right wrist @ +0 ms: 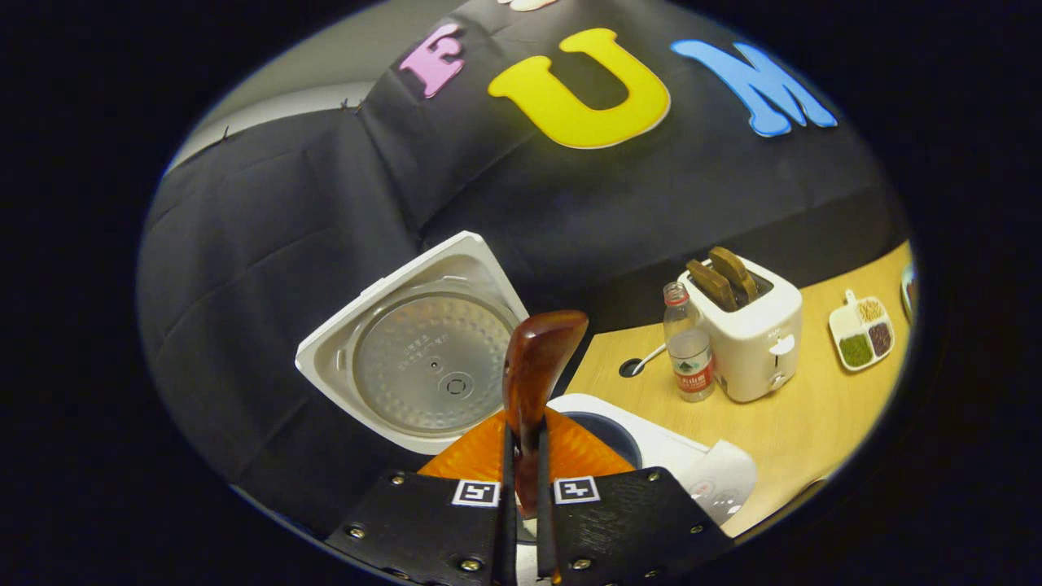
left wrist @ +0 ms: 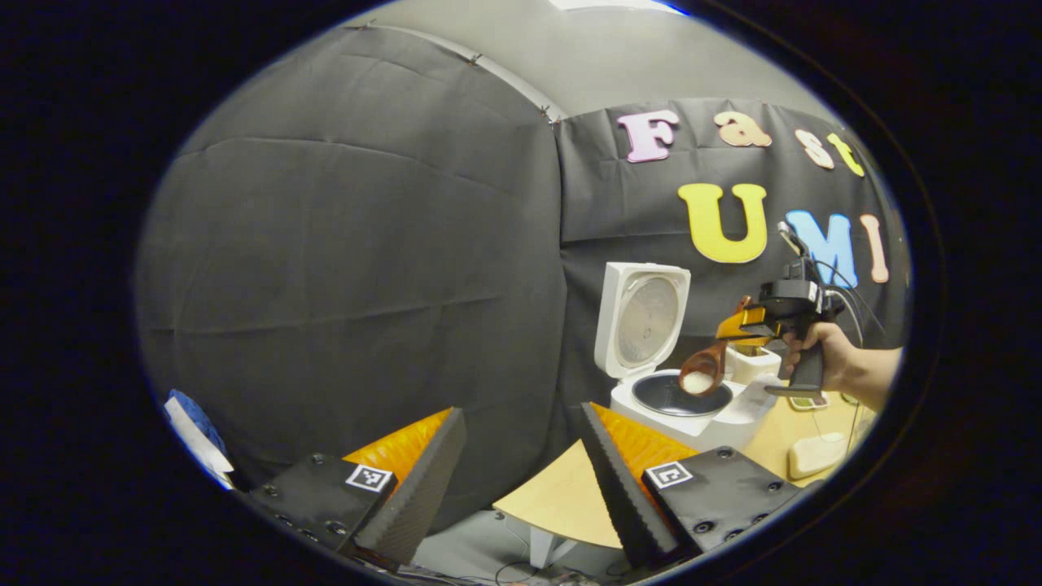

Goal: Close the left gripper, press the button to open the rice cooker; take a wooden spoon from the chopstick holder with the right hand, scoop a spoonful of rice and pour it into the rice cooker, then put the wooden spoon back into the chopstick holder.

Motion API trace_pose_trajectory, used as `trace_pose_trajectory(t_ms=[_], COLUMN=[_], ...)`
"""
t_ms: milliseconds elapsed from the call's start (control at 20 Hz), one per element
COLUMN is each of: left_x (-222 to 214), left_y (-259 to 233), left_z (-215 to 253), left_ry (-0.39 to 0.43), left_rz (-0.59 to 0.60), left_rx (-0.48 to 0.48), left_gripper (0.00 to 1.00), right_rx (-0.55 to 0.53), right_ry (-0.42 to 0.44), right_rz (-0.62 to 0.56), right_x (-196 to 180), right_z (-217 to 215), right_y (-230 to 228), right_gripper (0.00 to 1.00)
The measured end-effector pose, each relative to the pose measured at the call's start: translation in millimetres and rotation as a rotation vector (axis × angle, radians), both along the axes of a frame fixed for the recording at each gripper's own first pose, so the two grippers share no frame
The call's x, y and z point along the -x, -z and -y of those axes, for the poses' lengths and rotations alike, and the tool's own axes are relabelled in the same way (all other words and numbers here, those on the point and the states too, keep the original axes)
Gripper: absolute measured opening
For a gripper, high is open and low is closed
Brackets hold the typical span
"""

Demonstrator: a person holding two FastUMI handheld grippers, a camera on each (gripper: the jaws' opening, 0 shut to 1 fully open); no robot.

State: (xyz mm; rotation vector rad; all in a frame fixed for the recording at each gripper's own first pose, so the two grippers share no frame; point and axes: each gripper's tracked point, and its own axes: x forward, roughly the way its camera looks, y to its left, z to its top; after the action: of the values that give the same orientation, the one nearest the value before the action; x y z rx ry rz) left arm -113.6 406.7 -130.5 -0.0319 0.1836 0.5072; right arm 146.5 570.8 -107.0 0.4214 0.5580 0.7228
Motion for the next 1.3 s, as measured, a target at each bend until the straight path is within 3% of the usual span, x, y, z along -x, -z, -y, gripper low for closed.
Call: trace_pose_trajectory(t_ms=[200, 300, 450, 750, 850, 1050, 1300], left_x=[-2.0, -3.7, -8.2, -17.8, -21.4, -25.4, -31.2], left_y=[-1.3, 1.7, 1.2, 0.0, 2.7, 0.7, -0.2], left_z=[3.4, 5.6, 8.3, 18.5, 19.3, 21.7, 20.3], left_ry=[0.006, 0.010, 0.023, 0.058, 0.065, 0.074, 0.084], left_rz=[0.000, 0.000, 0.000, 0.010, 0.005, 0.012, 0.004], left_rx=[-0.003, 0.005, 0.012, 0.009, 0.015, 0.023, 0.023], left_gripper=[0.95, 0.99, 0.97, 0.99, 0.99, 0.97, 0.97], right_rx=[0.127, 0.183, 0.242, 0.428, 0.453, 0.408, 0.177], right_ry=[-0.038, -0.058, -0.081, -0.134, -0.143, -0.139, -0.081], right_rz=[0.129, 0.198, 0.284, 0.581, 0.630, 0.552, 0.258], right_x=[-0.5, -1.5, 4.6, 9.7, 10.6, 10.6, 9.1], right_z=[0.6, 2.0, 4.6, 4.8, 3.4, 6.9, 10.5], right_y=[2.7, 1.2, -3.4, -15.2, -14.5, -9.0, -9.4], right_gripper=[0.10, 0.10, 0.10, 0.10, 0.10, 0.10, 0.10])
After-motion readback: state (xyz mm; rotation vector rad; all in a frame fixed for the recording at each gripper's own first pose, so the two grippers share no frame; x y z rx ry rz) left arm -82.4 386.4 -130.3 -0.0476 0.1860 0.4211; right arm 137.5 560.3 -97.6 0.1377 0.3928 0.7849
